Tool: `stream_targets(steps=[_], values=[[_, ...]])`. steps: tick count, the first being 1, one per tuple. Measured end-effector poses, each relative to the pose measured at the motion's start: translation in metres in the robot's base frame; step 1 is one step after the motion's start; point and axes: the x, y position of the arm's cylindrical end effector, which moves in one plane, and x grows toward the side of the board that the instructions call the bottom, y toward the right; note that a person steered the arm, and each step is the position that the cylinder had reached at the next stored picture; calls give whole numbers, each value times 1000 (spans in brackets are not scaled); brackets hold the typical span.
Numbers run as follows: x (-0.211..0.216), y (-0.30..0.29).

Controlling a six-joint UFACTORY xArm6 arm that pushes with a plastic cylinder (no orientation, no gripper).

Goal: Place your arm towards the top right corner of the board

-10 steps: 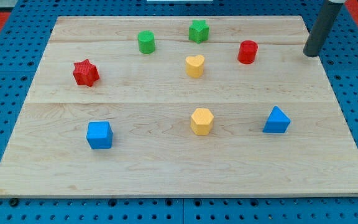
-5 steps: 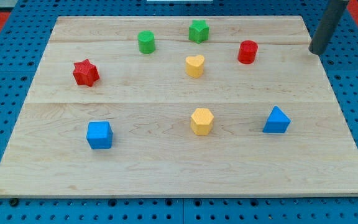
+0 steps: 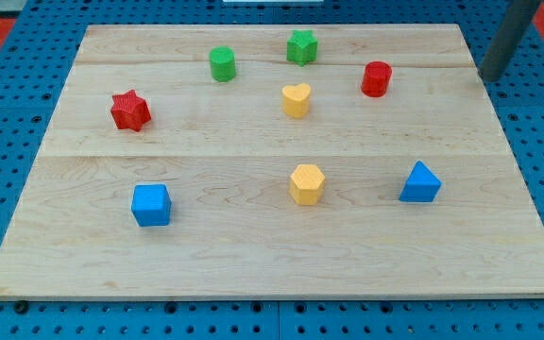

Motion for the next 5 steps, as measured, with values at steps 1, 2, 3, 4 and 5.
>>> stream_targets(steps=[1,2,3,4,5], values=[[0,-51],[0,-50],[0,-44],[0,-38],[-2,-35]])
